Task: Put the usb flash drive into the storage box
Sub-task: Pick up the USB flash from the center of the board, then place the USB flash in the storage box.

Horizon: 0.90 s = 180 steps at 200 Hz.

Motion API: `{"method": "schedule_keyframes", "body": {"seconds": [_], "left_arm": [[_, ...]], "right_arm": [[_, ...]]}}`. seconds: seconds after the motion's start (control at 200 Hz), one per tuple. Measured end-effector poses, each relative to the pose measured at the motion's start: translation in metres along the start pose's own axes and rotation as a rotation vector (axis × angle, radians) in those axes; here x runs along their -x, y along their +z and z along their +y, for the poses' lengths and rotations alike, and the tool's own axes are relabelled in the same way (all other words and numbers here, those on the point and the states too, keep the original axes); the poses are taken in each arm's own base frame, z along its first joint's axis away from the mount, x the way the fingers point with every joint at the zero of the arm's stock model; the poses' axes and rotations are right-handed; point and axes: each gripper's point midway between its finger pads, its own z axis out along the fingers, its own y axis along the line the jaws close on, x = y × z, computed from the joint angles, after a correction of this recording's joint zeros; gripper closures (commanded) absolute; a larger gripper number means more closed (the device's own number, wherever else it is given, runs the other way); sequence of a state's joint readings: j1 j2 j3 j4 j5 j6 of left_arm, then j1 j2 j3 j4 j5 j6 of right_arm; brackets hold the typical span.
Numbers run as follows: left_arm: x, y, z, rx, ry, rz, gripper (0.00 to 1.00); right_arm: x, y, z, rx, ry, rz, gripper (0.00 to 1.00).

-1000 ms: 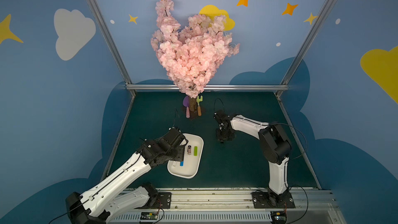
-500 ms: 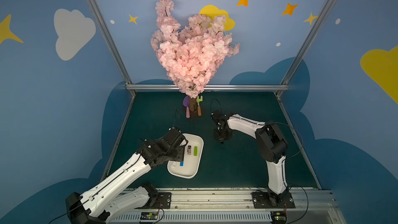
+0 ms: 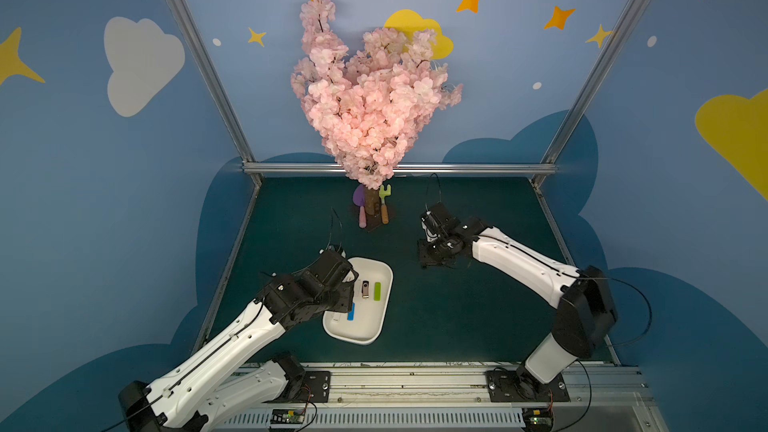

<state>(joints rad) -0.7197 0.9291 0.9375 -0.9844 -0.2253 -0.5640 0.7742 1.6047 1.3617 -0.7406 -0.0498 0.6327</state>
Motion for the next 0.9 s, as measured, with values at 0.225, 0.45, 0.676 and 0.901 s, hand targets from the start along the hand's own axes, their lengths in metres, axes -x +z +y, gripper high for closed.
{"method": "schedule_keyframes", "body": {"seconds": [0.225,0.45,0.676,0.901], "left_arm": [[0.004,-0.001,0.003,0.003,-0.019,-0.014,0.40],[0.012,-0.011,0.016,0.028,-0.062,-0.079,0.40],[0.017,-0.028,0.027,0.027,-0.111,-0.162,0.37],[0.015,-0.032,0.031,0.026,-0.119,-0.183,0.36]], "right_arm": [[-0.046,-0.012,0.061,0.205,0.027,-0.002,0.84],[-0.087,0.001,0.104,0.249,0.016,0.051,0.84],[-0.110,0.026,0.130,0.226,0.022,0.083,0.84],[-0.128,0.063,0.149,0.150,0.034,0.113,0.82]]}}
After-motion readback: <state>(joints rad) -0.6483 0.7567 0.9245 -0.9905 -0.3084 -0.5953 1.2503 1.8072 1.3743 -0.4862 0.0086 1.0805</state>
